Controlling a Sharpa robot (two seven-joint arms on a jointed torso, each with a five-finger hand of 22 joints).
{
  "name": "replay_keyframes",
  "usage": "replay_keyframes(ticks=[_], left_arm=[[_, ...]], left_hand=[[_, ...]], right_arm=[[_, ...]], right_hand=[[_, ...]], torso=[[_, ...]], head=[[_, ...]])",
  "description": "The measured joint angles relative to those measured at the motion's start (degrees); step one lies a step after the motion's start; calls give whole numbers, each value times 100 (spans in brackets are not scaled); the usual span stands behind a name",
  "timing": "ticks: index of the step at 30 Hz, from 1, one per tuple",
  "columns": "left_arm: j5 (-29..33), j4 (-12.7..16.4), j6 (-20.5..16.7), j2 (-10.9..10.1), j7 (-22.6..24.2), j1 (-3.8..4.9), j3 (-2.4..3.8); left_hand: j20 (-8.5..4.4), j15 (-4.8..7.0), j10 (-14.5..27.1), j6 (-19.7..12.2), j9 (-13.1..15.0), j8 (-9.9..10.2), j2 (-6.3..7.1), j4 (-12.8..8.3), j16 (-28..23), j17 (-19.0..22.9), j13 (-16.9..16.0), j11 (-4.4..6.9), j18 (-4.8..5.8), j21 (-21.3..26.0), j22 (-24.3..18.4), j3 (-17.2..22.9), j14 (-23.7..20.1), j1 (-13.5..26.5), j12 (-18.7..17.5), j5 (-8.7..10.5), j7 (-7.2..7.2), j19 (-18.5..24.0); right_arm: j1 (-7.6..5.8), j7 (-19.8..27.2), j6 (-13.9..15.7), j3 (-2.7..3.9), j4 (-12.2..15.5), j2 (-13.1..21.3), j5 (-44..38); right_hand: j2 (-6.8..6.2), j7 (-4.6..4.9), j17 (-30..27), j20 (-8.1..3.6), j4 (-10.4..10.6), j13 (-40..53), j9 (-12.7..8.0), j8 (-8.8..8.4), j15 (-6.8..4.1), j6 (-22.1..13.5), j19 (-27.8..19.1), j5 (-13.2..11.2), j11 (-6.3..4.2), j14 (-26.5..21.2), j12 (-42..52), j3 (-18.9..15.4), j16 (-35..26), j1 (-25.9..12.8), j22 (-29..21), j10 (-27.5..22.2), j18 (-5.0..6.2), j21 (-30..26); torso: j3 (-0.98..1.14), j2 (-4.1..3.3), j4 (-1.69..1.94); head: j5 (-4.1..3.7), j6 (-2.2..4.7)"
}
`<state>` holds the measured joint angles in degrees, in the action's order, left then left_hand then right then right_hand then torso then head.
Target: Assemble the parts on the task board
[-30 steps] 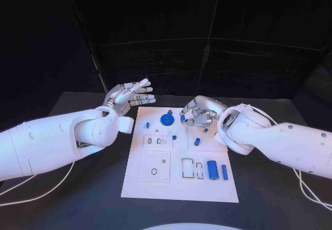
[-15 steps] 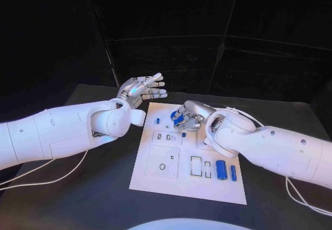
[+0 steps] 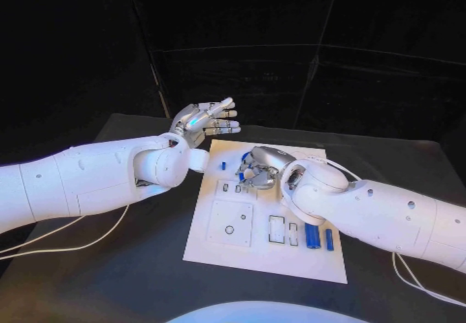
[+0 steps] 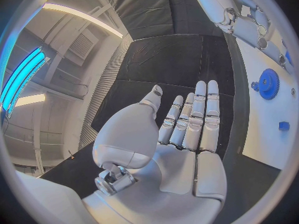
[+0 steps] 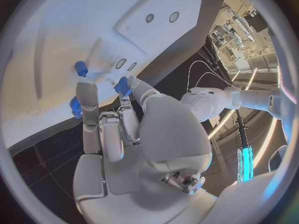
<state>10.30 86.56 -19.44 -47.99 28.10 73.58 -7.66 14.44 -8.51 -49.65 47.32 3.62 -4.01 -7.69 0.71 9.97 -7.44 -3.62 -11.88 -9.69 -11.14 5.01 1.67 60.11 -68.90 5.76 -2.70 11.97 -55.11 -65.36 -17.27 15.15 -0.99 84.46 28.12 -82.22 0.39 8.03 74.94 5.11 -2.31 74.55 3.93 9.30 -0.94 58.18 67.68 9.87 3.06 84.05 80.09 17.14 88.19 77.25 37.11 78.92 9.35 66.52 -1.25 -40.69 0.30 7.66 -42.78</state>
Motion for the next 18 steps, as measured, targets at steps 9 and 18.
replay_keyframes(ticks=[9, 18], left_arm=[[0, -2, 0, 10, -2, 0, -1], [0, -5, 0, 16, -4, 0, -1]], left_hand=[[0, 0, 0, 20, 0, 0, 0, 0, 0, 0, 0, 0, 0, 0, 1, 0, 0, 0, 0, 0, 20, 0], [0, 0, 0, 19, 0, 0, 0, 0, 0, 0, 0, 0, 0, 0, 1, 0, 0, 0, 0, 0, 20, 0]], right_arm=[[55, -8, -117, -4, -79, -29, -74], [102, -18, -222, -15, -116, -32, -106]], right_hand=[[0, -4, 0, 0, -17, -1, -6, -22, 0, -12, 0, 0, 0, 0, 0, 16, 0, 0, -33, 0, 0, 0], [-9, 6, -1, 0, -18, -19, -4, -52, 0, -20, 0, 0, 0, 0, 0, 49, 0, -7, -61, 0, 0, 0]], torso=[[-5, 5, -1], [-5, 6, -1]], head=[[-6, -20], [-40, -17]])
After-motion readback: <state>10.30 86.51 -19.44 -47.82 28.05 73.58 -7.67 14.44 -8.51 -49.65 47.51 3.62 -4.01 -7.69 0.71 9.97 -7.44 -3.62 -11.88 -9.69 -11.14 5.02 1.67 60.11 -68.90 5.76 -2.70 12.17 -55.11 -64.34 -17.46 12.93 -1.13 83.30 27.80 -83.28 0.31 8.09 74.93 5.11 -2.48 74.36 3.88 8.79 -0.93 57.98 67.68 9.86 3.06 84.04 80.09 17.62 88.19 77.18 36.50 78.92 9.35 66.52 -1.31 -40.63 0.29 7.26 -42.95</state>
